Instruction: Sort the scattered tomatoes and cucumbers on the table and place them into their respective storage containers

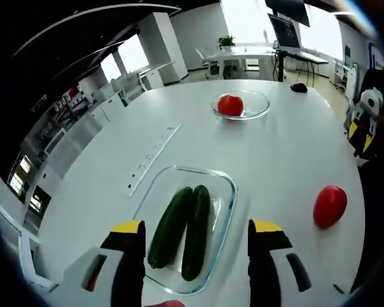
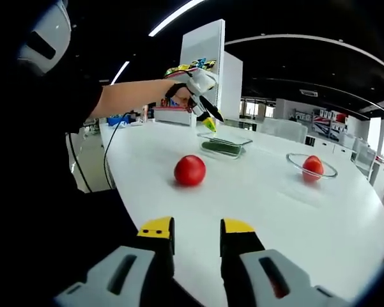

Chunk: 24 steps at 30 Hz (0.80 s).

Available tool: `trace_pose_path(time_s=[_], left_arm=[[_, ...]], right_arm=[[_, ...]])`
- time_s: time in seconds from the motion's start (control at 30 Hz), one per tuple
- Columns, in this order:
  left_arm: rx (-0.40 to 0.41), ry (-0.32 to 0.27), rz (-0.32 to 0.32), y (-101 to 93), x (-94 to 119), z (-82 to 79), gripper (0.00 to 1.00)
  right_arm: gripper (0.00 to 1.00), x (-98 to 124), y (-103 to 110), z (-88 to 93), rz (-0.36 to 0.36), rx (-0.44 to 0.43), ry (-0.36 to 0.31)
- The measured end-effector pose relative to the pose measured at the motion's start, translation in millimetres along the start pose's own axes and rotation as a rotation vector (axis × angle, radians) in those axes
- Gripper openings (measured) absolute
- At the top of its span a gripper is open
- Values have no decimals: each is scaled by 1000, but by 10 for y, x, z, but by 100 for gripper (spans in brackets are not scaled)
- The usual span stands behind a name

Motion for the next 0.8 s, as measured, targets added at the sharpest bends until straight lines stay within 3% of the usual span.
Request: trace_pose_path(time_s=[0.47, 0.8], left_arm=[[-23, -42, -17, -256, 236, 105, 66], [-53, -82, -62, -450, 652, 113, 66]], right_arm=[[27, -93, 36, -57, -17, 26, -11], [28, -92, -15, -168, -4, 42, -40]])
Point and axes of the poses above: the point that each gripper's makers call its tool centre point, and the gripper's own axes: x roughly backward along the fingers, y roughly to its left, z roughly out of its underside, the point moved 9 cm from there along x, roughly backward along the fingers, and after that the axes turned 12 degrees about z, right-handed, at the moved point
